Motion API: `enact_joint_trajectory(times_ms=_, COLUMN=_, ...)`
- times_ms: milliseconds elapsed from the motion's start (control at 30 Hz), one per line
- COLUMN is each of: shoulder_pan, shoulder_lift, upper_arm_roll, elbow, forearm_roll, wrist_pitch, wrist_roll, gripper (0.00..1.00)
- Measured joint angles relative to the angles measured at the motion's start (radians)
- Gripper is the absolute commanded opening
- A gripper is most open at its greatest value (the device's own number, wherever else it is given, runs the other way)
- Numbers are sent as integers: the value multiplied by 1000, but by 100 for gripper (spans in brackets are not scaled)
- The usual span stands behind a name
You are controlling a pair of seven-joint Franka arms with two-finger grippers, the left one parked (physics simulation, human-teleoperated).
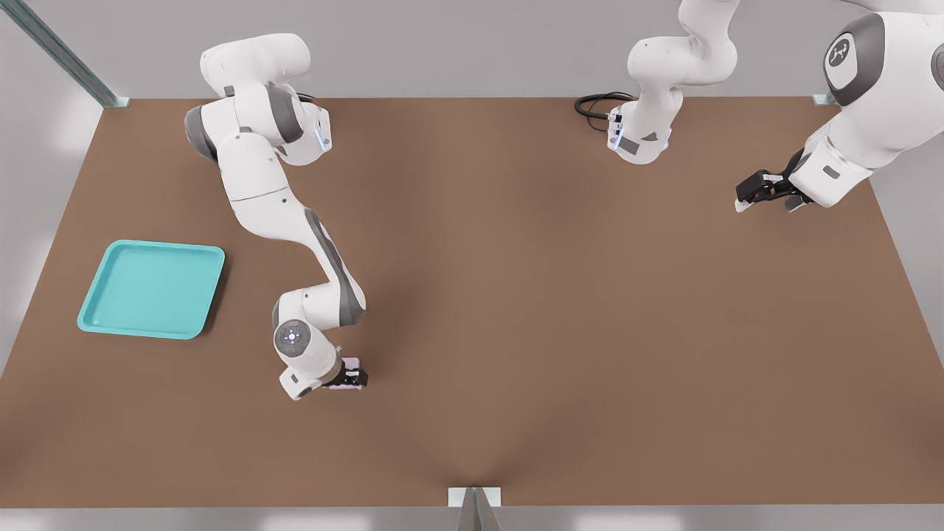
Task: Keep left arm still and place phone on the tray with right arm
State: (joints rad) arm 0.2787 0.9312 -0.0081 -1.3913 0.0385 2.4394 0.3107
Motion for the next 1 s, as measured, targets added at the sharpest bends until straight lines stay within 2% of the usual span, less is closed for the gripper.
enact_joint_trajectory(times_ms=167, shoulder_pan=9, shoulder_lift=-24, upper_arm_roll=0, elbow=-44, forearm_roll=0, wrist_pitch=5, wrist_roll=11, gripper=96)
enact_joint_trajectory(times_ms=200, shoulder_pan=9, shoulder_lift=-30, upper_arm_roll=0, elbow=-49, forearm_roll=0, wrist_pitch=5, wrist_roll=13, gripper=93)
enact_joint_trajectory(times_ms=267, shoulder_pan=9, shoulder_lift=-35, upper_arm_roll=0, elbow=-54, forearm_roll=1, wrist_pitch=6, wrist_roll=15, gripper=77)
enact_joint_trajectory(times_ms=300, shoulder_pan=8, shoulder_lift=-36, upper_arm_roll=0, elbow=-55, forearm_roll=2, wrist_pitch=6, wrist_roll=15, gripper=75)
enact_joint_trajectory(times_ms=433, shoulder_pan=8, shoulder_lift=-71, upper_arm_roll=1, elbow=-61, forearm_roll=6, wrist_pitch=1, wrist_roll=13, gripper=75)
enact_joint_trajectory(times_ms=600, shoulder_pan=-54, shoulder_lift=-264, upper_arm_roll=1, elbow=-169, forearm_roll=4, wrist_pitch=-72, wrist_roll=-2, gripper=75)
enact_joint_trajectory(times_ms=800, shoulder_pan=-332, shoulder_lift=-502, upper_arm_roll=3, elbow=-496, forearm_roll=2, wrist_pitch=-101, wrist_roll=-98, gripper=75)
enact_joint_trajectory(times_ms=1000, shoulder_pan=-693, shoulder_lift=-579, upper_arm_roll=57, elbow=-666, forearm_roll=2, wrist_pitch=-110, wrist_roll=-291, gripper=75)
